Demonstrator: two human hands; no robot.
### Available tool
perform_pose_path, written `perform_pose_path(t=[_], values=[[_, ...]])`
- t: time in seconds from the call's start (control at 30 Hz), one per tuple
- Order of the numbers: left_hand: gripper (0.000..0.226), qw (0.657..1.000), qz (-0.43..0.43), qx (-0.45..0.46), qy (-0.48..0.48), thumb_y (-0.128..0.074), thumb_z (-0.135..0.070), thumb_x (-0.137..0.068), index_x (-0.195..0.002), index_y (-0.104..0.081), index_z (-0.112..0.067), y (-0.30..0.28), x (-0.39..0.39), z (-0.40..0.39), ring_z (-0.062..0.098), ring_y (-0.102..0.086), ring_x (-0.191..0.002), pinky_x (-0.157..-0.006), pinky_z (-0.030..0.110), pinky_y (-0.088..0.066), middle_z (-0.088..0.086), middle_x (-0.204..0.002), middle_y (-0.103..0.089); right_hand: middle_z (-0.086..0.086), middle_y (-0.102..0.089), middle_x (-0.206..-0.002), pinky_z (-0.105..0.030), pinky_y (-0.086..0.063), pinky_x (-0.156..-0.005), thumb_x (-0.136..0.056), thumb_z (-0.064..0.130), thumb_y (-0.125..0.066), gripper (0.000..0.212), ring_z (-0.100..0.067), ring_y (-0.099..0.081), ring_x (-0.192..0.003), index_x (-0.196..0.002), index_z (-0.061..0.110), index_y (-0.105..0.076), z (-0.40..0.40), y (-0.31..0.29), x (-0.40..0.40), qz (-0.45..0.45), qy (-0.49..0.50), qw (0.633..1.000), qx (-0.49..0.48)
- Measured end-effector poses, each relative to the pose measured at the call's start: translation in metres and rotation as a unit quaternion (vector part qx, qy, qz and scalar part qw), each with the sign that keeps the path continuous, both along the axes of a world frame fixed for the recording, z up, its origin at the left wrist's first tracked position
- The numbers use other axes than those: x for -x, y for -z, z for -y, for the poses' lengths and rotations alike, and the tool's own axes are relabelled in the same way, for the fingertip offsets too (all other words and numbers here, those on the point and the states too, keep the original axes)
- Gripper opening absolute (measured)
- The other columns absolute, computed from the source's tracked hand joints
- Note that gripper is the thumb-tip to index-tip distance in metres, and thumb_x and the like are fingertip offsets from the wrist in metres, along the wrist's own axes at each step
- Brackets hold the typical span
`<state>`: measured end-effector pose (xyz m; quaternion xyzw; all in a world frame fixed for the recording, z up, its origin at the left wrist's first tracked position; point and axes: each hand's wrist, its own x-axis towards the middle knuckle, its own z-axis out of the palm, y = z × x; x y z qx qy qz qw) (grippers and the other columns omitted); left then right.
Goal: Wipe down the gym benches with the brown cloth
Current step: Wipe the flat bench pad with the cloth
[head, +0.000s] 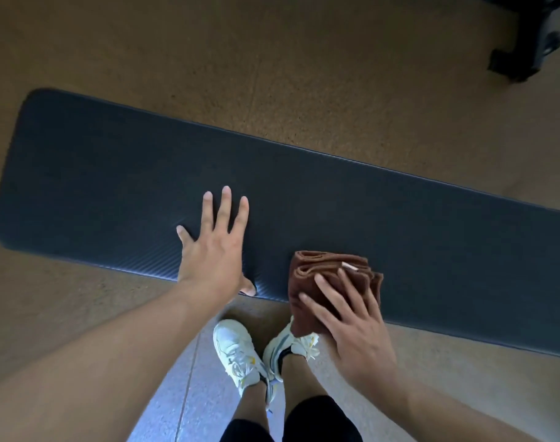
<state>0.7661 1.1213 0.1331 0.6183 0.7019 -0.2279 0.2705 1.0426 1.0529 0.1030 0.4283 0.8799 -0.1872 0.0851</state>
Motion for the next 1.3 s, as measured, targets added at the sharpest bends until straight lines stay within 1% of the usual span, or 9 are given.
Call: perform_pose_path(t=[0.13,0.33,0.5,0.7,0.83,0.93,1.03,1.17,1.3], values=[[0.148,0.997,0.066,-0.033,-0.026,-0.084,-0.062,-0.064,-0.155,0.025,-0.023,0.006,0.007,0.015,0.031,0.029,-0.151,-0.120,0.066,-0.008,0.004,-0.163,0.034,0.004,-0.037,-0.168,-0.069,-0.020,-0.122,-0.099,0.053,-0.046,0.059,-0.032,-0.020,-0.160,-0.156,0.041,-0.042,-0.063,0.000,0.012,0.042,-0.028,0.999,-0.019],[0.119,0.940,0.177,-0.192,-0.221,-0.080,-0.042,-0.080,-0.161,0.006,-0.026,0.001,0.040,0.111,0.011,0.019,-0.154,-0.125,0.041,0.001,-0.007,-0.169,0.014,0.008,-0.007,-0.176,-0.064,-0.003,-0.127,-0.104,0.067,-0.031,0.060,-0.027,0.006,-0.162,-0.161,0.050,-0.022,-0.174,0.002,0.151,0.010,0.179,0.984,0.018],[0.098,0.928,0.158,-0.179,-0.285,-0.062,-0.041,-0.094,-0.161,0.007,-0.021,0.004,0.069,0.184,0.010,0.016,-0.154,-0.126,0.042,-0.003,-0.007,-0.169,0.014,0.005,-0.030,-0.171,-0.065,-0.024,-0.121,-0.102,0.056,-0.048,0.055,-0.029,-0.016,-0.161,-0.154,0.041,-0.045,-0.107,0.007,0.236,-0.056,-0.013,0.998,-0.002],[0.095,0.946,0.183,-0.164,-0.212,-0.061,-0.038,-0.094,-0.161,0.003,-0.018,-0.008,0.069,0.177,0.012,0.017,-0.155,-0.125,0.039,0.000,-0.001,-0.170,0.010,0.010,-0.019,-0.173,-0.057,-0.015,-0.129,-0.106,0.049,-0.041,0.057,-0.024,-0.008,-0.163,-0.162,0.040,-0.032,0.011,-0.001,0.117,0.027,-0.056,0.998,0.008],[0.084,0.935,0.247,-0.177,-0.184,-0.051,-0.045,-0.097,-0.161,-0.002,-0.022,-0.018,0.045,0.152,0.004,0.017,-0.153,-0.125,0.034,-0.002,-0.009,-0.169,0.011,0.007,-0.022,-0.173,-0.057,-0.012,-0.129,-0.105,0.053,-0.030,0.060,-0.025,-0.013,-0.162,-0.163,0.040,-0.026,0.019,-0.024,0.032,0.151,0.204,0.967,0.030],[0.075,0.923,0.280,-0.187,-0.187,-0.048,-0.041,-0.099,-0.161,-0.011,-0.025,-0.013,0.019,0.139,-0.001,0.013,-0.153,-0.124,0.040,-0.019,-0.016,-0.168,0.008,0.008,-0.007,-0.176,-0.056,0.005,-0.129,-0.104,0.063,-0.020,0.062,-0.026,-0.001,-0.163,-0.164,0.045,-0.014,-0.028,-0.025,0.018,0.182,0.350,0.917,0.060],[0.080,0.921,0.303,-0.198,-0.147,-0.062,-0.035,-0.095,-0.161,-0.017,-0.026,-0.004,-0.014,0.120,-0.001,0.009,-0.153,-0.118,0.045,-0.035,-0.017,-0.169,0.003,0.007,0.001,-0.176,-0.053,0.013,-0.128,-0.105,0.064,-0.021,0.063,-0.029,0.007,-0.162,-0.165,0.045,-0.008,-0.104,-0.015,0.017,0.143,0.394,0.907,0.045],[0.075,0.925,0.291,-0.221,-0.101,-0.064,-0.027,-0.094,-0.158,-0.026,-0.023,0.007,-0.054,0.084,0.012,-0.002,-0.157,-0.125,0.046,-0.015,-0.006,-0.169,-0.010,0.009,0.000,-0.176,-0.052,0.013,-0.128,-0.106,0.064,-0.026,0.061,-0.030,0.010,-0.162,-0.164,0.048,-0.012,-0.185,-0.009,0.022,0.069,0.395,0.913,0.074],[0.075,0.944,0.240,-0.206,-0.092,-0.062,-0.017,-0.093,-0.158,-0.026,-0.020,0.006,-0.083,0.041,0.018,-0.005,-0.156,-0.125,0.051,-0.011,-0.002,-0.168,-0.012,0.007,-0.019,-0.174,-0.057,-0.006,-0.130,-0.107,0.053,-0.041,0.056,-0.032,-0.002,-0.162,-0.161,0.043,-0.030,-0.122,0.002,0.001,-0.023,0.274,0.961,-0.020]])
